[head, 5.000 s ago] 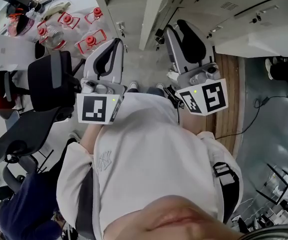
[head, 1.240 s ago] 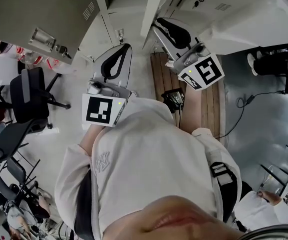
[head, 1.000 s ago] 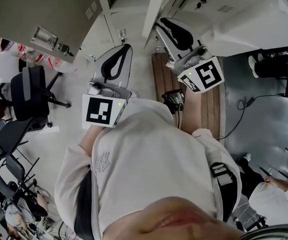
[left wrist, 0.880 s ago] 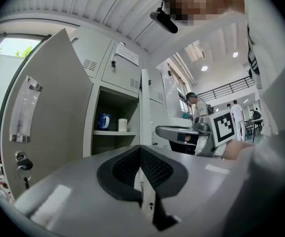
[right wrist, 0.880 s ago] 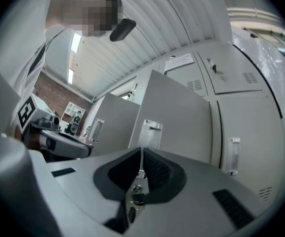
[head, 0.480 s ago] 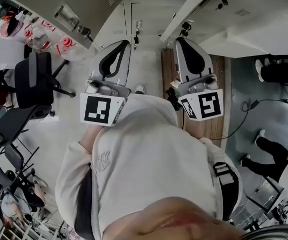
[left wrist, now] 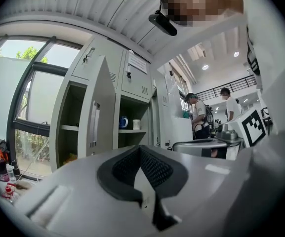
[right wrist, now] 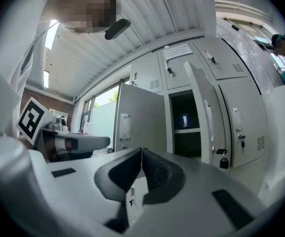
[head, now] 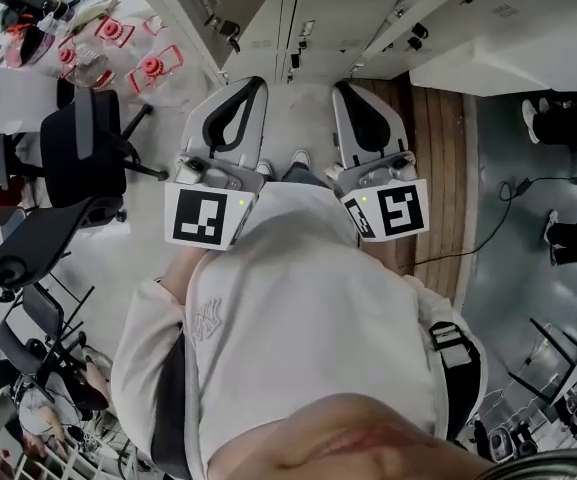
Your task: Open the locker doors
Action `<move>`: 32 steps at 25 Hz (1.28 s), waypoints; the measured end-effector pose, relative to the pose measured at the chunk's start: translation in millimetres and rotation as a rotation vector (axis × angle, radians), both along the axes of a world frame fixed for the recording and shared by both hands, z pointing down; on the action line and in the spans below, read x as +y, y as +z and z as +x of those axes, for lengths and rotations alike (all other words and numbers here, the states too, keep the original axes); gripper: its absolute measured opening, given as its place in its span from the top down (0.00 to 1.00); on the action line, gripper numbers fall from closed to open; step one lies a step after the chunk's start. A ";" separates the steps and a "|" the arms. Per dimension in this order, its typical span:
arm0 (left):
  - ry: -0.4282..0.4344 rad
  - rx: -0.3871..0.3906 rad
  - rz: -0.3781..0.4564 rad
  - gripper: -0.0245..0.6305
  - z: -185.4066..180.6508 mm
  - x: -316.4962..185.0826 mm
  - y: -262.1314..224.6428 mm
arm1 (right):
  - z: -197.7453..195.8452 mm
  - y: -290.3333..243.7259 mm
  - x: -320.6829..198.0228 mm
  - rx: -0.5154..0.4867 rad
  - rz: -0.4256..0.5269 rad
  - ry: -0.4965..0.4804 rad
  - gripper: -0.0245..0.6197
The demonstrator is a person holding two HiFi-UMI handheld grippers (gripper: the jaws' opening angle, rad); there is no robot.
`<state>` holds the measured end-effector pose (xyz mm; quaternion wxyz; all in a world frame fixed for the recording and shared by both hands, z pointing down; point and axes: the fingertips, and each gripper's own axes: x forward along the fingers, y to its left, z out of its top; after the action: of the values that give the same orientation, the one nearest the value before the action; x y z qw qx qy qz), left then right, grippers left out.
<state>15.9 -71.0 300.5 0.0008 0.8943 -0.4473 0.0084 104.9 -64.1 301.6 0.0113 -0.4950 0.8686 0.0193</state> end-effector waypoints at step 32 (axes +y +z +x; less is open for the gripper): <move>0.026 0.038 0.051 0.96 -46.9 2.2 -2.8 | -56.4 5.7 3.0 0.044 -0.003 -0.001 0.94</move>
<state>-30.9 -68.7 297.8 -0.0134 0.8998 -0.4357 -0.0201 48.5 -61.1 307.3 -0.0085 -0.4942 0.8688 0.0288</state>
